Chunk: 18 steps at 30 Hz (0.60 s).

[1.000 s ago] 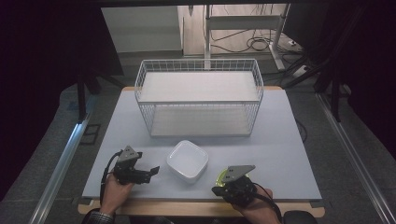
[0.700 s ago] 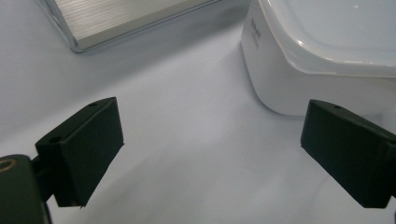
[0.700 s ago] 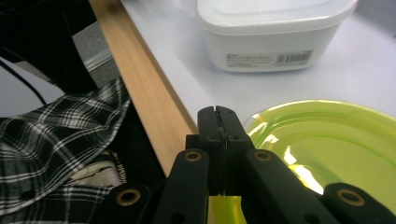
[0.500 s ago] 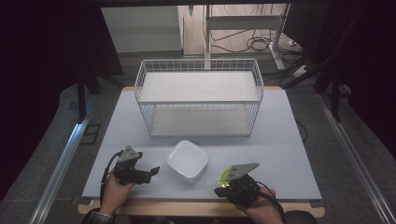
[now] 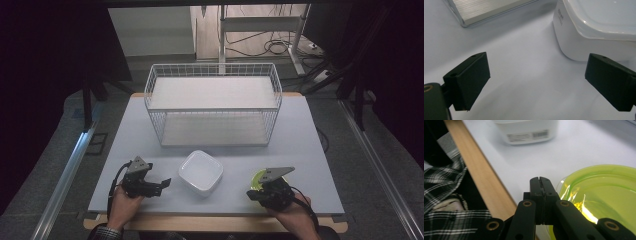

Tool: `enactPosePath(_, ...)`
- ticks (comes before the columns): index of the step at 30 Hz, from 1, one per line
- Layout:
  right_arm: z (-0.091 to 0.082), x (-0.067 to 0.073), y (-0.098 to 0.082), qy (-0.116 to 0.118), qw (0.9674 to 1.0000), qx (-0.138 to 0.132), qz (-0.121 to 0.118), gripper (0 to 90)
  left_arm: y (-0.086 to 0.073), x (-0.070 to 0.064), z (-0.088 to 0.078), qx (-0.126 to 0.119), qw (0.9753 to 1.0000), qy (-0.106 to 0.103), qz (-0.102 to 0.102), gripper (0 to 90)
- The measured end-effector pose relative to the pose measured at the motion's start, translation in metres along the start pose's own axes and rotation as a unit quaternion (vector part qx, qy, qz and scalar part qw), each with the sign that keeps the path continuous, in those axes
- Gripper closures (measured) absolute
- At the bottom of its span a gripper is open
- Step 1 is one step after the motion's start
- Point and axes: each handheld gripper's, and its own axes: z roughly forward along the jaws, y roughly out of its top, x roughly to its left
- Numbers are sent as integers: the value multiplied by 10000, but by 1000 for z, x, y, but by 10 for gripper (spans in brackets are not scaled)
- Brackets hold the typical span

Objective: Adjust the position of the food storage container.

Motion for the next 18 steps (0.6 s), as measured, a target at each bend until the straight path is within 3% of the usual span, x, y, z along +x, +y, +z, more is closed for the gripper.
enactPosePath(8,-10,-32,-9,-251,9987,-228,371,900,1,1,0,-111,9993,-281,-212,47)
enactPosePath(18,-15,-59,-12,-571,9955,-364,657,900,2,0,-1,-170,9984,-456,-301,41)
